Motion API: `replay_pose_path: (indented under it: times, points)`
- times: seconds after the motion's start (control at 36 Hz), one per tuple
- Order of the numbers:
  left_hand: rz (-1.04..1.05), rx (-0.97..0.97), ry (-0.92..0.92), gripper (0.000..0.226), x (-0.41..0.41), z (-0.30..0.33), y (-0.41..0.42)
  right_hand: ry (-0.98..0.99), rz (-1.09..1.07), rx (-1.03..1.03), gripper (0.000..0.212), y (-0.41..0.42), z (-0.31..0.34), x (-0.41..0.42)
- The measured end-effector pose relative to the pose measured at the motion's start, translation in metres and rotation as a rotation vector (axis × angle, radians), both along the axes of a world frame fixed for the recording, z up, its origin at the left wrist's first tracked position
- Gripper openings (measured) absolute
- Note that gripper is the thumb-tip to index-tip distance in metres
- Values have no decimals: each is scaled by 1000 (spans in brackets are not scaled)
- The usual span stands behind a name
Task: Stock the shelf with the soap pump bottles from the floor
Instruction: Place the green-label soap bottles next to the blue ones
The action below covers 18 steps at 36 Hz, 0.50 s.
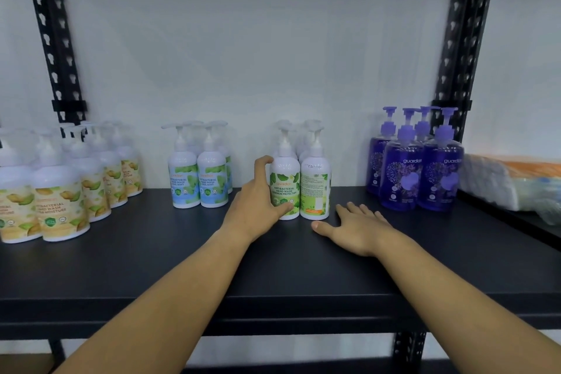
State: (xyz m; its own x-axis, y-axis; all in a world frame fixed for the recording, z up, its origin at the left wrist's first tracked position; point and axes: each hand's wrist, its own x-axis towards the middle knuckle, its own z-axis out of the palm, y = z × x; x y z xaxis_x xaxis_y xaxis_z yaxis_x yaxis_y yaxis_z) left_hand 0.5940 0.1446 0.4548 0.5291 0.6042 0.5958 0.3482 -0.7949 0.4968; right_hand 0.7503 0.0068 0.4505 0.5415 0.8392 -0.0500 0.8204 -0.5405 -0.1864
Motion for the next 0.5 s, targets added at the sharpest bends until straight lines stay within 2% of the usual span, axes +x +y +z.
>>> replay_pose_path:
  times: [0.36,0.5]
  points:
    - [11,-15,18,89,-2,1,-3,3,0,33,96,2,0,0]
    - [25,-94,100,97,-10,-2,-2,56,4,189,96,-1,1,2]
